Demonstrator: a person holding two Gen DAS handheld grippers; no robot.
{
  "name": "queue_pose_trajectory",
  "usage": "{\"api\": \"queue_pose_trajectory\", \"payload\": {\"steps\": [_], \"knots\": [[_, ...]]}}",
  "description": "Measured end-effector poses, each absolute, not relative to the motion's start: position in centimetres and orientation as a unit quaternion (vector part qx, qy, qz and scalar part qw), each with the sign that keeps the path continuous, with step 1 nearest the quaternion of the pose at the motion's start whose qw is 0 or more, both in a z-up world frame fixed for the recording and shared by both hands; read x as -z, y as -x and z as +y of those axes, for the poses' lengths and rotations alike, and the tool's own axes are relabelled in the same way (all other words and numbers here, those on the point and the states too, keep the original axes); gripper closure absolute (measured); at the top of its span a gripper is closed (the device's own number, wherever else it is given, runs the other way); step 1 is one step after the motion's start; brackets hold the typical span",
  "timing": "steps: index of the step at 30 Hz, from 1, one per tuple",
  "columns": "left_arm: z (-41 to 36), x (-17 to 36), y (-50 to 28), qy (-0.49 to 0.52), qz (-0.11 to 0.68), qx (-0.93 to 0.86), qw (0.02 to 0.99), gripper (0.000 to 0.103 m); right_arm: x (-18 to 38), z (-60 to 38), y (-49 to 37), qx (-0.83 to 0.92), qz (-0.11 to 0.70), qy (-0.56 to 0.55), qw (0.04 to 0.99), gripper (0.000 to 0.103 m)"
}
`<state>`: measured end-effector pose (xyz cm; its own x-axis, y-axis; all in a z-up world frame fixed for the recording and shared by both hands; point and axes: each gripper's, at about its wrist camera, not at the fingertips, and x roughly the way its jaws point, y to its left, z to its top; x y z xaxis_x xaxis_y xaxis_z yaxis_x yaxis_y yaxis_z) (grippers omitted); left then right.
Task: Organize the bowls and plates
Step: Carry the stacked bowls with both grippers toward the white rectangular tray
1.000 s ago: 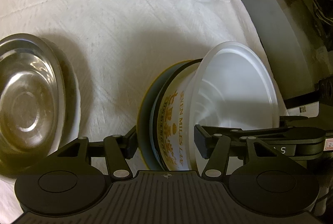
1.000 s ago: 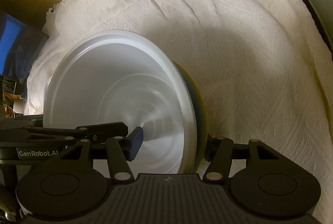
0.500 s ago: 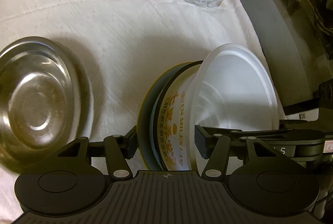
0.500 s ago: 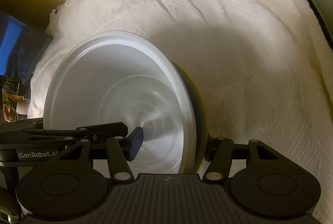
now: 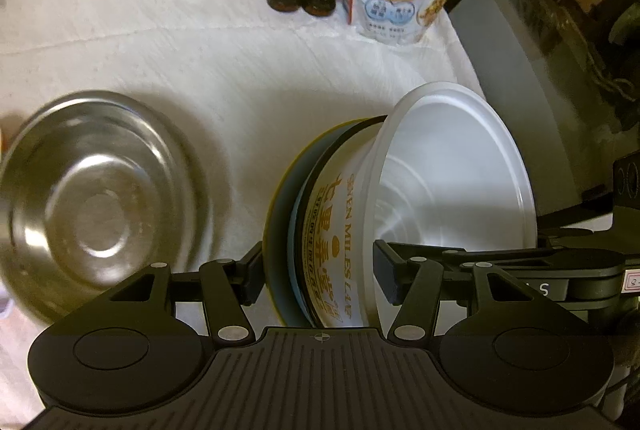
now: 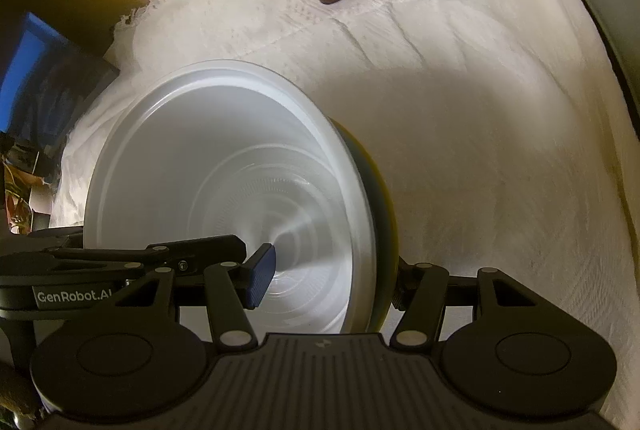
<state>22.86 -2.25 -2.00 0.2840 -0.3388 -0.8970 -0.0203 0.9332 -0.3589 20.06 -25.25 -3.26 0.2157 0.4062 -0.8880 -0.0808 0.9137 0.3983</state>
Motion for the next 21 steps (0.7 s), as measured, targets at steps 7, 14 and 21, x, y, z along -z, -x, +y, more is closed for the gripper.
{"api": "queue_pose_trajectory", "payload": {"steps": [7,14,21], "knots": [[3.0,-1.4,-22.2,0.162,0.563,0.079,0.806,0.044,-0.1,-20.0,-21.7,-0.203,0.578,-0.108,0.783,0.045],[10.3,-2.0,-20.9,0.183,0.553,0.025,0.812,0.044,0.1,-11.7,-23.9,-0.252,0.577,-0.087,0.772,0.045],[14.8,2.1,-20.7,0.205,0.578,0.012,0.789,0.044,4.2,-6.3,-24.9,-0.249,0.626,-0.07,0.736,0.046]]}}
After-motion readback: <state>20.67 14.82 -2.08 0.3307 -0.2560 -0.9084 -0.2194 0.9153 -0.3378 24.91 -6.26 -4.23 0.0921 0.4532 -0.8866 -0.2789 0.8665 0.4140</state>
